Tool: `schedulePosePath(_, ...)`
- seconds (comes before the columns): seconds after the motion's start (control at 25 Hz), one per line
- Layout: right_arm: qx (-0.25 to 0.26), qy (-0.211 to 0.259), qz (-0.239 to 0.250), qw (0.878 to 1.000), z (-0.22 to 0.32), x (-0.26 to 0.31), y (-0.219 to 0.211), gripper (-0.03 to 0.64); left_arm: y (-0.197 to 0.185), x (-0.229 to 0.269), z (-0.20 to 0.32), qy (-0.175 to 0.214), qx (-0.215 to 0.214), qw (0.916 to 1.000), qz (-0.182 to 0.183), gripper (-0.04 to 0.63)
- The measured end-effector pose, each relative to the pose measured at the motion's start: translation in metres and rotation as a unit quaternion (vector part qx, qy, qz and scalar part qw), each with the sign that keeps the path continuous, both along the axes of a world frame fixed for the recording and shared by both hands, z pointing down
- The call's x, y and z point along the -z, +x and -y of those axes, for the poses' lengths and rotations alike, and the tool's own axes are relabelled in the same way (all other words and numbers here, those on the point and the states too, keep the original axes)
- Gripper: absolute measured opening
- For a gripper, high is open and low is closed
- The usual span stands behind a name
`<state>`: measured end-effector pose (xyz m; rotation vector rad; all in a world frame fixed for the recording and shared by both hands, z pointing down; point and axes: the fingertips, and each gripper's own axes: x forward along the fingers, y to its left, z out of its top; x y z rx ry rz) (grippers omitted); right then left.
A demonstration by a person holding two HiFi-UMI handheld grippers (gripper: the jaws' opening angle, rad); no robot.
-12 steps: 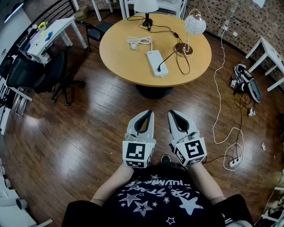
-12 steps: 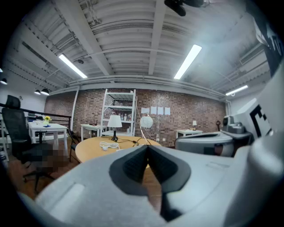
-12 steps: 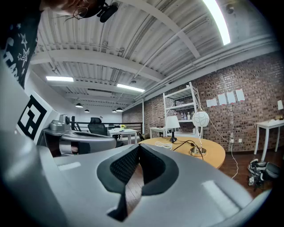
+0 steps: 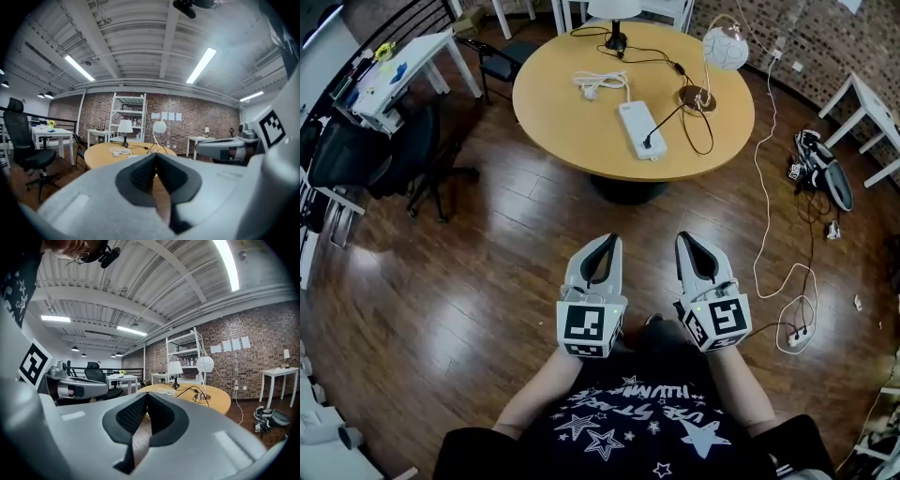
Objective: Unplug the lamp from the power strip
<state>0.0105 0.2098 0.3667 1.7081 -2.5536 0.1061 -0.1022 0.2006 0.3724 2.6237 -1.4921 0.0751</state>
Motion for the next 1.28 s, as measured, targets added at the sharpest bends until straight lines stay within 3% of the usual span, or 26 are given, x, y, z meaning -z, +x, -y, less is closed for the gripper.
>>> schedulePosePath(0.2,0.000,0.002,0.000,1.000,0.011,-0.003,0.001,0.009,-0.001,-0.006,0.013,-0.015,0.006,0.9999,-0.005,0.004)
schedulePosePath(0.64,0.012,0.000,0.026,1.000,0.096,-0.010,0.030,0.009,0.020,-0.001,0.085,0.007,0.036,0.9993,0.010,0.004)
schedulePosePath(0.92,0.043,-0.010,0.029,0.999,0.156,-0.016,0.049,0.009,0.037,0.003,0.140,0.007,0.074,0.9972,0.009,0.005)
schedulePosePath(1.28,0.112,-0.056,0.023,0.992,0.203,-0.056,0.051,0.009,0.058,-0.015,0.189,-0.002,0.118,0.9924,0.035,0.005)
